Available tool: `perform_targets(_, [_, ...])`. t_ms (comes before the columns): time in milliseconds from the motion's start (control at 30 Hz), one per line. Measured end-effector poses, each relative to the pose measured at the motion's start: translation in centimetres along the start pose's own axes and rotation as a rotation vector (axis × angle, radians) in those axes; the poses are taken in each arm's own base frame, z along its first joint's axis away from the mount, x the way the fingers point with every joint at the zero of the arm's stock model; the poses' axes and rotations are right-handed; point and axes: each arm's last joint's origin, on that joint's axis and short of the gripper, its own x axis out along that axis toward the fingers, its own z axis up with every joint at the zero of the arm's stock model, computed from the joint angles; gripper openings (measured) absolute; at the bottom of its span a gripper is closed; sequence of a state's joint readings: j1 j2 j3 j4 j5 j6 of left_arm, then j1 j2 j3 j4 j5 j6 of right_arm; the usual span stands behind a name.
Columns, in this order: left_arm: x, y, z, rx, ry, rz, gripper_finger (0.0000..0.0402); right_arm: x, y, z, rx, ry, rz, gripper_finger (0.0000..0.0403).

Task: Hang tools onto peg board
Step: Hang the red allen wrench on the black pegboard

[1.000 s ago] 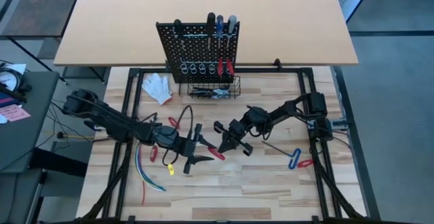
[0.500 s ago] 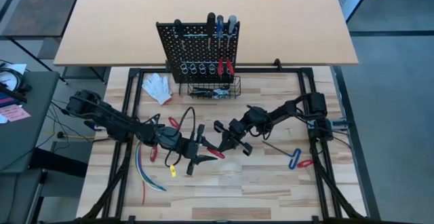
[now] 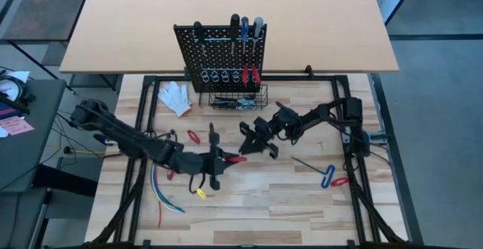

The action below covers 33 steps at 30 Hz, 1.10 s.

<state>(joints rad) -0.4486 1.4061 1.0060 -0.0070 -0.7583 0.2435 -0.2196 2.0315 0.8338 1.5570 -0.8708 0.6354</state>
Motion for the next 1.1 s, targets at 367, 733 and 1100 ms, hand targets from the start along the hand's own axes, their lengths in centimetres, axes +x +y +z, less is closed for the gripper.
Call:
perform_targets(367, [-1.7, 4.8, 1.7, -0.222, 0.244, 0.447, 0.0044, -4.1, 1.0, 2.5, 0.009, -0.028, -0.118, 0.0073])
perform_targets(733, [-2.9, 16.5, 0.5, -0.383, 0.391, 0.675, 0.0044, -2.8, 7.0, -0.2, -0.041, 0.283, -0.250, 0.0070])
perform_targets(1100, [-4.7, 20.8, -1.4, -0.555, 0.146, 0.677, 0.0044, -2.3, 9.5, -0.4, -0.179, 0.342, -0.359, 0.0070])
